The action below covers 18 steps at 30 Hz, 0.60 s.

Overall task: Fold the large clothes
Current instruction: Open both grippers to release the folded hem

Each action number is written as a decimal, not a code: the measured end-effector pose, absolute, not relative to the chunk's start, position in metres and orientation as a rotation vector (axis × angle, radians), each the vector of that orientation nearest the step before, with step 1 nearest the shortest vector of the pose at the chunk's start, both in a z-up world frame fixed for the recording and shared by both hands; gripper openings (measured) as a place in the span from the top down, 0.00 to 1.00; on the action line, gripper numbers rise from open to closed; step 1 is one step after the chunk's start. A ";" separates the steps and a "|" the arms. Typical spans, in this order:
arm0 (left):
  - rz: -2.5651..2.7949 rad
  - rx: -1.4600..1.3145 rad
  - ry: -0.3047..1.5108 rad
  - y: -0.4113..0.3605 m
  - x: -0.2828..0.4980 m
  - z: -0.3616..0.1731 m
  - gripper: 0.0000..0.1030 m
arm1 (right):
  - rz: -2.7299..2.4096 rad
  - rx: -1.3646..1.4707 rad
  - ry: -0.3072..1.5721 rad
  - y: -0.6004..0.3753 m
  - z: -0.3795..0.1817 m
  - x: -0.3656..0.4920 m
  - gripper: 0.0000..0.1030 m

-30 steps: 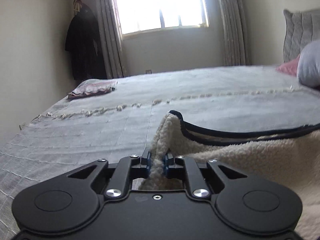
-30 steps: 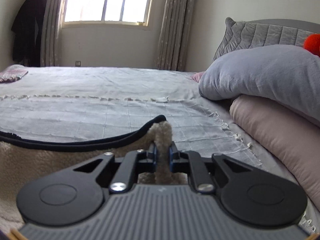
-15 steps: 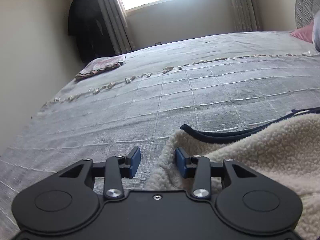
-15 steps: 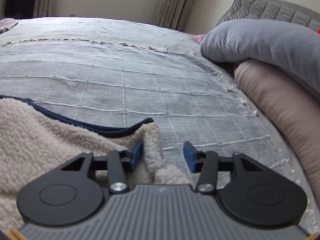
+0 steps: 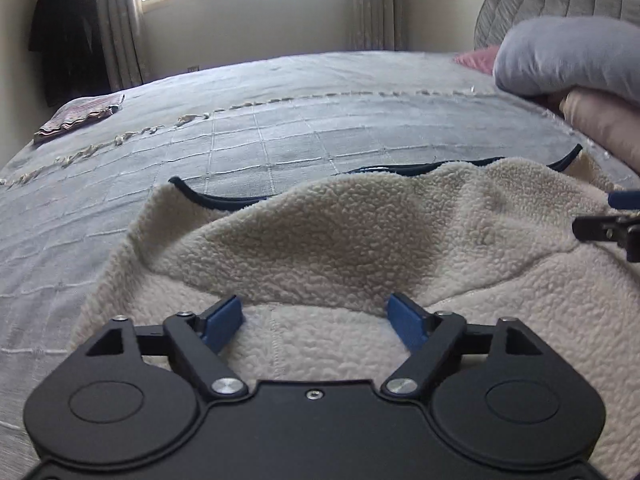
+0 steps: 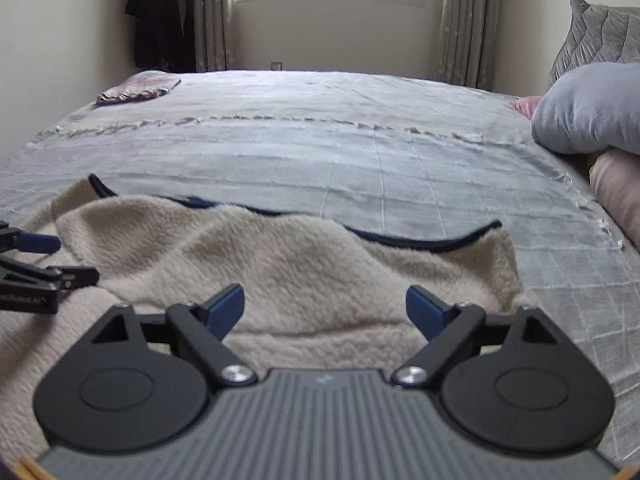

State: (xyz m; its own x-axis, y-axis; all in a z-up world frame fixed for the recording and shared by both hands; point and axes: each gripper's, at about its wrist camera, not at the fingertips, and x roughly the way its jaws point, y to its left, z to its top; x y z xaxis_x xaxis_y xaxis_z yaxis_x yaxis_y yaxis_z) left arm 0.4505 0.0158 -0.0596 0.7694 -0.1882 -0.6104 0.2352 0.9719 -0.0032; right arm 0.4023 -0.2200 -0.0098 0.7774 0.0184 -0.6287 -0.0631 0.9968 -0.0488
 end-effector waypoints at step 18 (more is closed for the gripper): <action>-0.266 -0.046 0.642 0.051 0.347 -0.010 0.13 | 0.031 -0.079 0.689 -0.273 0.022 0.302 0.09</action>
State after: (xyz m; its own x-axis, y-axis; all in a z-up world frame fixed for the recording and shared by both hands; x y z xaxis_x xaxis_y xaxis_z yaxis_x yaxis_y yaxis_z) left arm 0.3465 0.0511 -0.0101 0.7680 -0.2593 -0.5856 0.2311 0.9650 -0.1242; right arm 0.3022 -0.2730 0.0218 0.7712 0.0025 -0.6365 -0.0550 0.9965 -0.0628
